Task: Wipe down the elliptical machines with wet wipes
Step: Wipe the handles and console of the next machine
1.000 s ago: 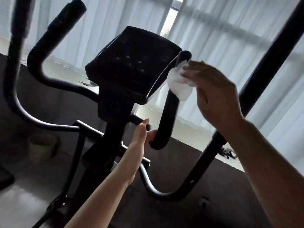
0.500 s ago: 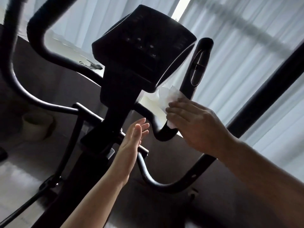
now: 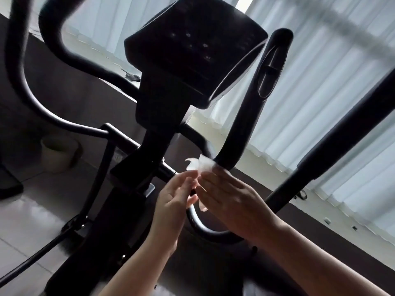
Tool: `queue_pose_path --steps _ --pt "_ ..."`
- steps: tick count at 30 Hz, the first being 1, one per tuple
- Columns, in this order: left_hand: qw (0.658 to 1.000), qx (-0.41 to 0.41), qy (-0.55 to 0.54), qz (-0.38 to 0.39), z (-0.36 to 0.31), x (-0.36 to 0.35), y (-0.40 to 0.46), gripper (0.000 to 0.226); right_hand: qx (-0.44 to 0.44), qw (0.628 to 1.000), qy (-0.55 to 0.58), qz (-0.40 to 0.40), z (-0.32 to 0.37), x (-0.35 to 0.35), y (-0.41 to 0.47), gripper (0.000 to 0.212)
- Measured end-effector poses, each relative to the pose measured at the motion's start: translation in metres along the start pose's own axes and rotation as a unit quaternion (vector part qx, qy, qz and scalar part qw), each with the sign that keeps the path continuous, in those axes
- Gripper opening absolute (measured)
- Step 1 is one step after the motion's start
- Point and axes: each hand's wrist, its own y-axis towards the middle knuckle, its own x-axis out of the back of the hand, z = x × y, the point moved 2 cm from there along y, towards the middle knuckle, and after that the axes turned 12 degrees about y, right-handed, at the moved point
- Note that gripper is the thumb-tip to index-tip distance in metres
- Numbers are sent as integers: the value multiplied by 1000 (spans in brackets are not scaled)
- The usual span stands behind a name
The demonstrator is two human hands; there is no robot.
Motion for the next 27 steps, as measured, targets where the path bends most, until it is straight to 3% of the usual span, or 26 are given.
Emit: queue_pose_path --steps 2,4,8,11,13,17,19,22,24,27 --pt "988 51 -101 103 -3 -9 0 32 -11 998 63 -17 -2 11 3 23" --pt "976 73 -144 145 -7 -11 4 42 -24 993 110 -20 -6 20 4 24" --pt "987 48 -39 150 -6 -10 13 43 -75 989 114 -58 -17 41 3 25" --pt "984 25 39 175 -3 -7 19 55 -159 972 142 -99 -23 41 -3 40" --pt "983 4 83 163 -2 -4 22 61 -201 962 140 -120 -18 32 -4 43" --pt "975 -94 193 58 -4 -2 36 38 -226 955 94 -168 -12 10 1 41" --pt "955 -164 246 -19 -4 5 56 43 -252 946 70 -192 -15 -2 3 40" --pt "892 -281 326 -135 -7 12 101 43 -291 932 46 -211 -16 -20 9 40" --pt "842 -348 385 -151 -2 7 135 44 -288 933 34 -214 -15 -29 11 42" --pt "768 -389 502 -87 29 -8 175 47 -258 944 9 -206 -17 -31 8 43"
